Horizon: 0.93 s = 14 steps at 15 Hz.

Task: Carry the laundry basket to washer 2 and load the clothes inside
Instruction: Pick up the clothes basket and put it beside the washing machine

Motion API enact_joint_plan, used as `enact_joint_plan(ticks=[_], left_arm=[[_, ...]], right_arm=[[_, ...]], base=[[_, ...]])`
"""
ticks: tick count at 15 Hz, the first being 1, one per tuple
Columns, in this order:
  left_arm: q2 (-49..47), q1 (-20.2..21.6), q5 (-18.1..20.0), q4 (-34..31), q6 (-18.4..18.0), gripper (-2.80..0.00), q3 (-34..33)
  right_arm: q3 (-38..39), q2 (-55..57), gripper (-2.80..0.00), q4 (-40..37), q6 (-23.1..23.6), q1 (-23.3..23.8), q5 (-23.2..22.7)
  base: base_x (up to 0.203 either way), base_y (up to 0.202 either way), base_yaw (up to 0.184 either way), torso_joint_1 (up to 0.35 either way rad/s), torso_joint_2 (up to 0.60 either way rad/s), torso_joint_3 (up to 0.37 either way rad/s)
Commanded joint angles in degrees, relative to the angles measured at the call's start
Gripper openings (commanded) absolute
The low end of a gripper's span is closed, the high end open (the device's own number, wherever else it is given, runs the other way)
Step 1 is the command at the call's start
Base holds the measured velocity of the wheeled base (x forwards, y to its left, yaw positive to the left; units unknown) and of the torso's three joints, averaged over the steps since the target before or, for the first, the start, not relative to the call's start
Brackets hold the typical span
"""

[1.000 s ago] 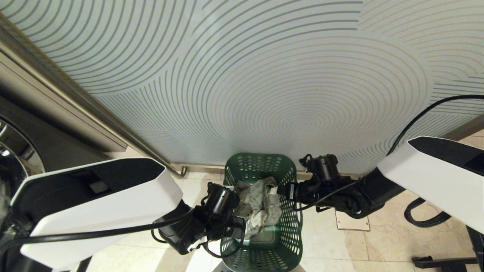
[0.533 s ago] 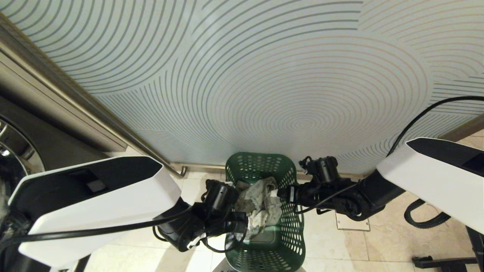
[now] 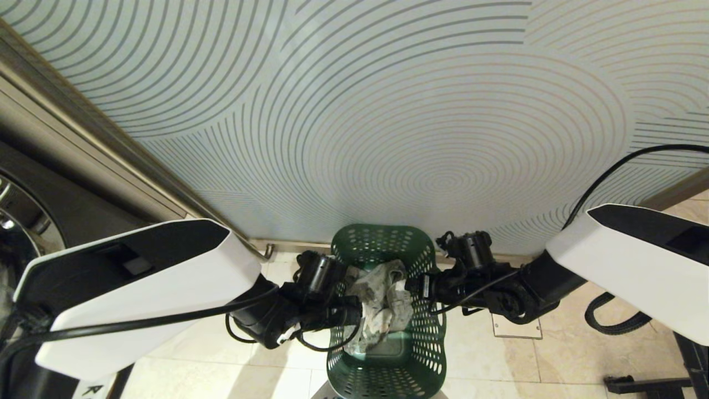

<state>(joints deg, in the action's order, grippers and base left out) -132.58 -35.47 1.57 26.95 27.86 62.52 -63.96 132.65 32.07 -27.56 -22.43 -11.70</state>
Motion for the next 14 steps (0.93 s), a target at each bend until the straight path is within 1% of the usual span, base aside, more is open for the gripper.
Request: enact_joint_plan(ticks=[1, 2, 3, 5, 9, 14], left_arm=[[-0.2, -0.2, 0.0, -3.1, 1.4, 0.0, 2.6], [-0.2, -0.3, 0.0, -4.5, 2.9, 0.0, 4.1], [-0.2, -0.4, 0.0, -6.7, 3.7, 0.0, 5.2], [0.2, -0.5, 0.5, -10.4, 4.1, 0.0, 6.6], [1.5, -1.2, 2.8, -16.9, 6.3, 0.0, 8.4], [1.7, -1.9, 2.5, -17.5, 6.4, 0.0, 7.9]], right_arm=[[0.1, 0.5, 0.0, 0.2, -0.2, 0.0, 0.0], [0.1, 0.5, 0.0, 0.2, -0.1, 0.0, 0.1], [0.1, 0.5, 0.0, 0.2, -0.1, 0.0, 0.1], [0.0, 0.5, 0.0, 0.2, -0.1, 0.0, 0.2], [0.1, 0.4, 0.0, 0.2, -0.1, 0.0, 0.4], [0.8, 0.4, 0.0, 0.3, -0.1, 0.0, 0.5]], base=[[0.0, 0.0, 0.0, 0.0, 0.0, 0.0], [0.0, 0.0, 0.0, 0.0, 0.0, 0.0], [0.0, 0.0, 0.0, 0.0, 0.0, 0.0], [0.0, 0.0, 0.0, 0.0, 0.0, 0.0], [0.0, 0.0, 0.0, 0.0, 0.0, 0.0], [0.0, 0.0, 0.0, 0.0, 0.0, 0.0]])
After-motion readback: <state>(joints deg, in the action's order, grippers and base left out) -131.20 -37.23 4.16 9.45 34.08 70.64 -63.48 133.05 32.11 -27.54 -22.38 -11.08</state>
